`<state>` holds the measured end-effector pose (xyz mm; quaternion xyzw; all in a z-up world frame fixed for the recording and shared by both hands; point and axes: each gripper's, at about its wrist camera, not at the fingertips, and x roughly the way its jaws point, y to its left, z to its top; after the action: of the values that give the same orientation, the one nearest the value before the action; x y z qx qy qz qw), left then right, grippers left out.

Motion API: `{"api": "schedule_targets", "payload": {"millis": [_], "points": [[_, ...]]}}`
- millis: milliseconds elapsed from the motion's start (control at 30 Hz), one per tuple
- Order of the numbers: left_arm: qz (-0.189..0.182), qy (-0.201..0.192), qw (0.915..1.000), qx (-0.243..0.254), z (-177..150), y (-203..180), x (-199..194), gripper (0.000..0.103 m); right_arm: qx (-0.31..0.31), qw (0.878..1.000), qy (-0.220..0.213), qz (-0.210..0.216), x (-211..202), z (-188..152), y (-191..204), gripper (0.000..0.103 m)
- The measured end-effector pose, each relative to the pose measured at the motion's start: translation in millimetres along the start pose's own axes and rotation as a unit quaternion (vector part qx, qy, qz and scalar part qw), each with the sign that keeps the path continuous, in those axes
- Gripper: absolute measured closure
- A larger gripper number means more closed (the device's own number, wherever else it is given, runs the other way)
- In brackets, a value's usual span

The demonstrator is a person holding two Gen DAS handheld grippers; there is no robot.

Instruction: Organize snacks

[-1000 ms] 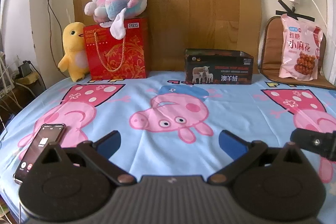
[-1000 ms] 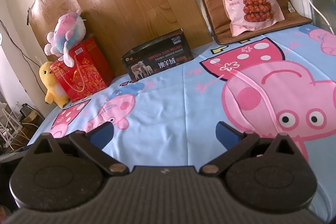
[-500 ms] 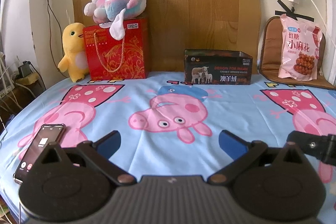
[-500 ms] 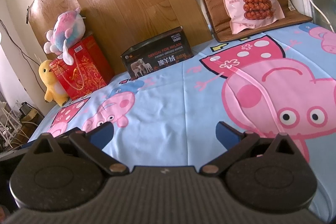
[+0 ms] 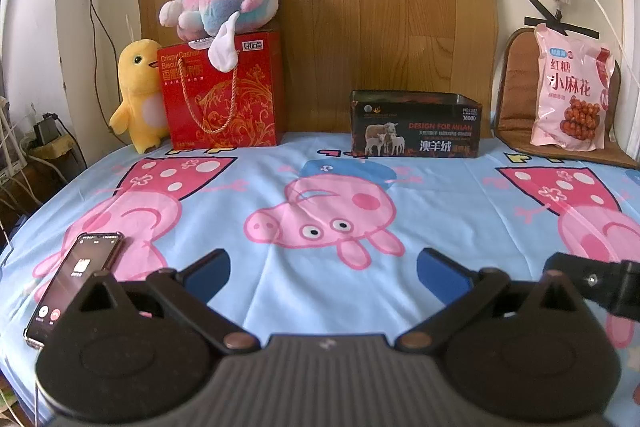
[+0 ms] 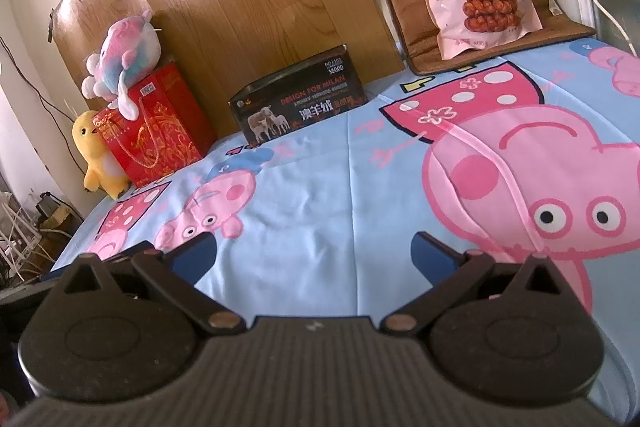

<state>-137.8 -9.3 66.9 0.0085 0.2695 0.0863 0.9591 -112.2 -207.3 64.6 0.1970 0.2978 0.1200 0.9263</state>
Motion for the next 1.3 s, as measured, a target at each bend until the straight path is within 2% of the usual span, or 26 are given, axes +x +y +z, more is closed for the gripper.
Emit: {"api": "schedule_targets", "payload": {"millis": [1300], "points": [[-0.007, 0.009, 0.9999, -0.004, -3.2, 2.7, 3.3, 0.0, 0.005, 1.0, 0.015, -0.001, 4.2, -1.7, -1.8, 0.0]]}}
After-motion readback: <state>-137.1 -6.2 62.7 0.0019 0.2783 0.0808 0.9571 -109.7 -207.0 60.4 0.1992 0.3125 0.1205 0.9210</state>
